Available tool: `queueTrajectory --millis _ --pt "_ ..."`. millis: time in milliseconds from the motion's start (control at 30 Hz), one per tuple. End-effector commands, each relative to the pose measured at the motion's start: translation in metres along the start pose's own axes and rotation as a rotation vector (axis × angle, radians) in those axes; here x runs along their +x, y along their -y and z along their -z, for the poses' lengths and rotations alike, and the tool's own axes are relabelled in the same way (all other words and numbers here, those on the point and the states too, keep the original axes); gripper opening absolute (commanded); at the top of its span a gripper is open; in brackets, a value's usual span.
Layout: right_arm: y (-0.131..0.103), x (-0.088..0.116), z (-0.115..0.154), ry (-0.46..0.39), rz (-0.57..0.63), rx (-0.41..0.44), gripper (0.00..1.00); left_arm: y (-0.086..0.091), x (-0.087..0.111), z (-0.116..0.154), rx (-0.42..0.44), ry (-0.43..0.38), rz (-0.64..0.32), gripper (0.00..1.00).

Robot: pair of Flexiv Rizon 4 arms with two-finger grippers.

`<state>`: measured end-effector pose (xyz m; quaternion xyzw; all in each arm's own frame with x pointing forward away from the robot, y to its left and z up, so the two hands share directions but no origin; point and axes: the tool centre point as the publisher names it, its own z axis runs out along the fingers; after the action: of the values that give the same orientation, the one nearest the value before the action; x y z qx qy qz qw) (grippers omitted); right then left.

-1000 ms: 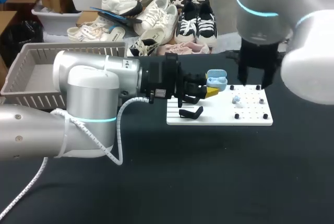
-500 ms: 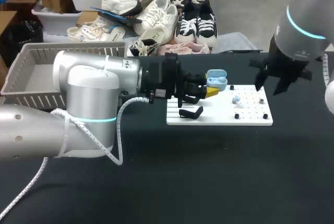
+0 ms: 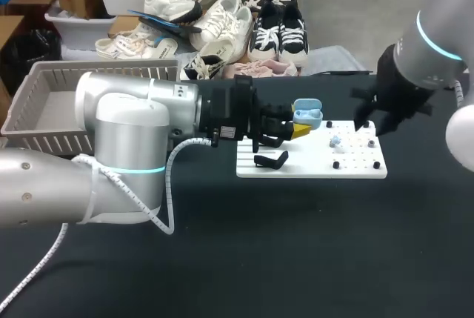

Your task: Pick up each earbud case from the left stands, insert the matching earbuds, close the lid, and place the case in the box.

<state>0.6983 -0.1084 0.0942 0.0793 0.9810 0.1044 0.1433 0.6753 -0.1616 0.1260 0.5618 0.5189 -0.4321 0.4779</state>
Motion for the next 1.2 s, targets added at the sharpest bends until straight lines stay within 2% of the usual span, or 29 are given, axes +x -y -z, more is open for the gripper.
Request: queueTrajectory --millis 33,300,700,1067,1200 --pt "-0.009 -0.01 -0.012 -0.037 -0.023 0.007 0.39 0.0 0.001 0.0 -0.001 0.002 -0.001 0.0" --pt "-0.022 -0.01 -0.022 -0.045 -0.06 0.021 0.39 0.0 0.001 0.0 -0.001 0.002 -0.001 0.0" --pt "-0.031 -0.007 -0.039 -0.071 -0.215 0.015 0.38 0.0 0.001 0.0 -0.001 0.002 -0.001 0.0" --pt "-0.035 -0.01 -0.056 -0.087 -0.247 0.051 0.37 0.0 0.001 0.0 -0.001 0.002 -0.001 0.0" --pt "-0.036 -0.009 -0.059 -0.092 -0.262 0.031 0.37 0.0 0.001 0.0 -0.001 0.002 -0.001 0.0"
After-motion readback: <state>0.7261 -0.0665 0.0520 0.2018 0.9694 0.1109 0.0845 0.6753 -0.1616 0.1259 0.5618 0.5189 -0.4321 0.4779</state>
